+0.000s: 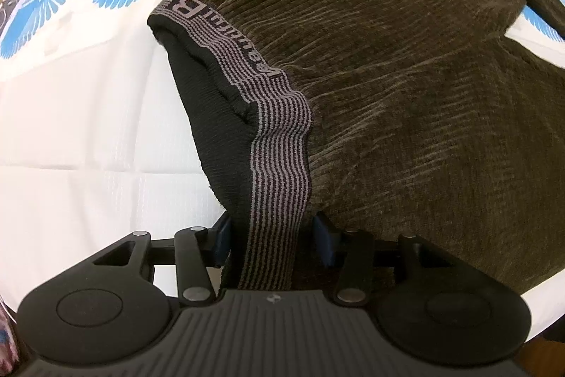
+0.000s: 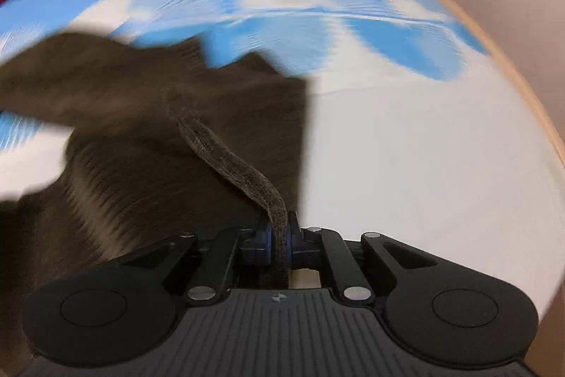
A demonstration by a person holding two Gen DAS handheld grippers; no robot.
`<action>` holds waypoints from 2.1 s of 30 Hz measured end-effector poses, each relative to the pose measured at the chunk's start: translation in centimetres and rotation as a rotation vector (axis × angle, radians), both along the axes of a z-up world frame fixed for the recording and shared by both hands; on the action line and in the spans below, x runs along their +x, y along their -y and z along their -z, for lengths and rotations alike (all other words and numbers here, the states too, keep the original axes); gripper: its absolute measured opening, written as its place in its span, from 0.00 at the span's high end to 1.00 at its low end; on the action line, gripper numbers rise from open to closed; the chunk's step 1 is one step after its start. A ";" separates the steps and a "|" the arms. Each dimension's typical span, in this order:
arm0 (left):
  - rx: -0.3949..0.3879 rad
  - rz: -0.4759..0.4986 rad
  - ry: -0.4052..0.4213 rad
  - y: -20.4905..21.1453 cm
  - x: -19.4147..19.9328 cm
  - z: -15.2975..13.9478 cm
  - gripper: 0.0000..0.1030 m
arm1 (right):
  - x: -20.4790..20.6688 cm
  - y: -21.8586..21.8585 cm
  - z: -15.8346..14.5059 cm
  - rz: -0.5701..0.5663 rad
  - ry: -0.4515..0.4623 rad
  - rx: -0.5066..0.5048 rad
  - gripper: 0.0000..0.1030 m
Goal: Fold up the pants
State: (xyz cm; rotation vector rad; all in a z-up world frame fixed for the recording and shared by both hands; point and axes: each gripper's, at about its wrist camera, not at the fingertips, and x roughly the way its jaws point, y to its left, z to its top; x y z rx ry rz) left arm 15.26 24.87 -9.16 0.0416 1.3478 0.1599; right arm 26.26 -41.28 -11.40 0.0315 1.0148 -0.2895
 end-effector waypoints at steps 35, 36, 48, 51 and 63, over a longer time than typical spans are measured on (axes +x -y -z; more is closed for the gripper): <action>-0.009 0.043 -0.049 0.3 -0.7 -0.9 0.51 | -14.8 17.9 1.5 0.636 -0.126 0.324 0.69; -0.009 0.049 -0.048 0.4 -0.7 -0.8 0.51 | -14.9 17.9 1.6 0.648 -0.140 0.329 0.69; 0.128 0.153 -0.042 1.8 -1.9 -1.4 0.73 | -14.1 17.2 0.4 0.620 -0.089 0.257 0.91; 0.159 0.169 -0.044 1.7 -2.3 -1.6 0.76 | -13.4 16.3 0.9 0.572 -0.146 0.223 0.88; 0.106 0.103 0.167 3.1 -0.1 -5.9 0.54 | -10.7 12.2 -5.5 0.413 0.220 0.000 0.78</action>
